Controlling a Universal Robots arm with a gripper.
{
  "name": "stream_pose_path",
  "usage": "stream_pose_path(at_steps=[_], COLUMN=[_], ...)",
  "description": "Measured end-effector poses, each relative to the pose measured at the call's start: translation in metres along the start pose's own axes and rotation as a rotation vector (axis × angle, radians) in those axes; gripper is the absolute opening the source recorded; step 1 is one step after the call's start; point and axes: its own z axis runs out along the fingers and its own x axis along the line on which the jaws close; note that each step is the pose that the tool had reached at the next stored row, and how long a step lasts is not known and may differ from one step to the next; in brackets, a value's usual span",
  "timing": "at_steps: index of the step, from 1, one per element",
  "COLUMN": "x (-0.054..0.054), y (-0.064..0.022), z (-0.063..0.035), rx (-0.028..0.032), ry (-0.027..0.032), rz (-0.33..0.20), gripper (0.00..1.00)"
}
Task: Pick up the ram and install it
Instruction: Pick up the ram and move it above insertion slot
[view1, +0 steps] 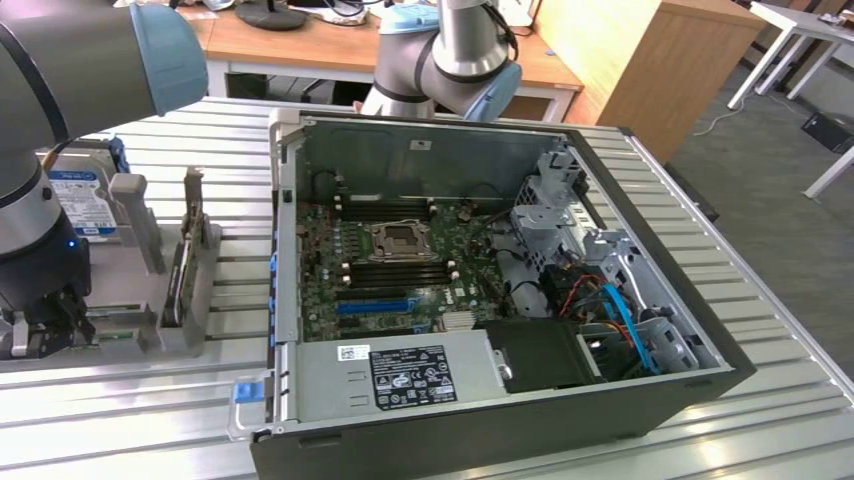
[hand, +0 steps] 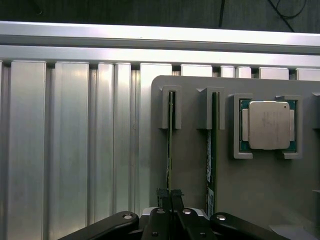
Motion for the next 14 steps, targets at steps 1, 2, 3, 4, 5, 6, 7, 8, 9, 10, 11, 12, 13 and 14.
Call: stream_pose_path(at_steps=[1,2,3,4,5,6,7,8,9,10,11,12,13,14], x=[0.0000,0.0000,0.0000,0.0000,0.0000,0.0000,0.0000,0.0000,0.0000,-0.0001,-0.0001,-0.0002,-0.0003,-0.0005], y=[0.0000,0.0000,0.0000,0.0000,0.0000,0.0000,0.0000,0.0000,0.0000,0.0000,0.0001,0.0001,0.0002,0.0003], z=[0.0000,0.0000,0.0000,0.0000,0.0000,0.0000,0.0000,0.0000,-0.0002,-0.0008,-0.0020,-0.0036,-0.0057,-0.0079], rx=[-0.0002,-0.0003,-0.0004,-0.0003,-0.0004,-0.0004,-0.0003,-0.0004,-0.0002,-0.0002,-0.0003,-0.0004,-0.0004,-0.0003], ry=[0.0001,0.0002,0.0002,0.0002,0.0002,0.0002,0.0002,0.0002,0.0001,0.0001,0.0002,0.0002,0.0003,0.0002], rz=[-0.002,-0.005,-0.006,-0.006,-0.006,-0.006,-0.006,-0.006,-0.006,-0.006,-0.006,-0.006,-0.006,-0.006], gripper=[0.12,0.12,0.12,0.12,0.12,0.12,0.12,0.12,0.12,0.12,0.12,0.12,0.12,0.12])
